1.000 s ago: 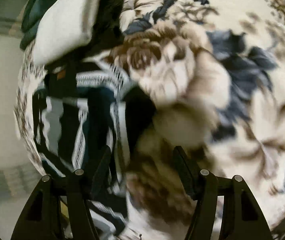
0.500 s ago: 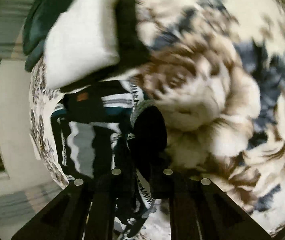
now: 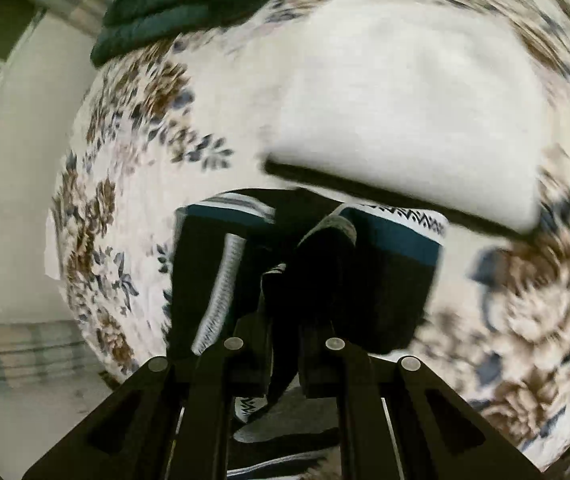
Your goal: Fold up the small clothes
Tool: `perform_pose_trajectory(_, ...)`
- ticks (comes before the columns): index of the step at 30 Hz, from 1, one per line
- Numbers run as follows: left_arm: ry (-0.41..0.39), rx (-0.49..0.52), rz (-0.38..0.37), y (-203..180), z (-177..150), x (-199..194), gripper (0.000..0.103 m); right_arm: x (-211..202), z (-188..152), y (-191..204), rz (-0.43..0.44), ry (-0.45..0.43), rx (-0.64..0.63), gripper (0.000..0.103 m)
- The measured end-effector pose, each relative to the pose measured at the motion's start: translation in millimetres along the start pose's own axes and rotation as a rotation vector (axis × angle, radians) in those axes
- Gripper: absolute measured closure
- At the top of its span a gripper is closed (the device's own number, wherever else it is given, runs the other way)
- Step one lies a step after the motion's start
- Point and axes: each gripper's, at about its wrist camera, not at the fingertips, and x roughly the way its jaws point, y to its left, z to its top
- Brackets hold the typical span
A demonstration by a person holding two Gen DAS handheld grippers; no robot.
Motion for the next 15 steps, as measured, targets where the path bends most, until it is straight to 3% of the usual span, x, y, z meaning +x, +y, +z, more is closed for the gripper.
perform_pose_trajectory(8,0.077,-0.068,-0.088,78.2,52.9,53.5,0.098,102.2,37.3,102.8,-0.184,0.039,-0.074,0.093)
perform_pose_trajectory(13,0.157,-0.081,-0.137,106.5,66.0,94.8,0.094,151.6,41.1,115.6,-0.227,0.074,-0.047,0.093)
perform_pose_trajectory(15,0.188,-0.098,-0.168,113.6,66.9,100.5,0.093,159.9,38.5,112.2,-0.205,0.106,-0.029,0.086)
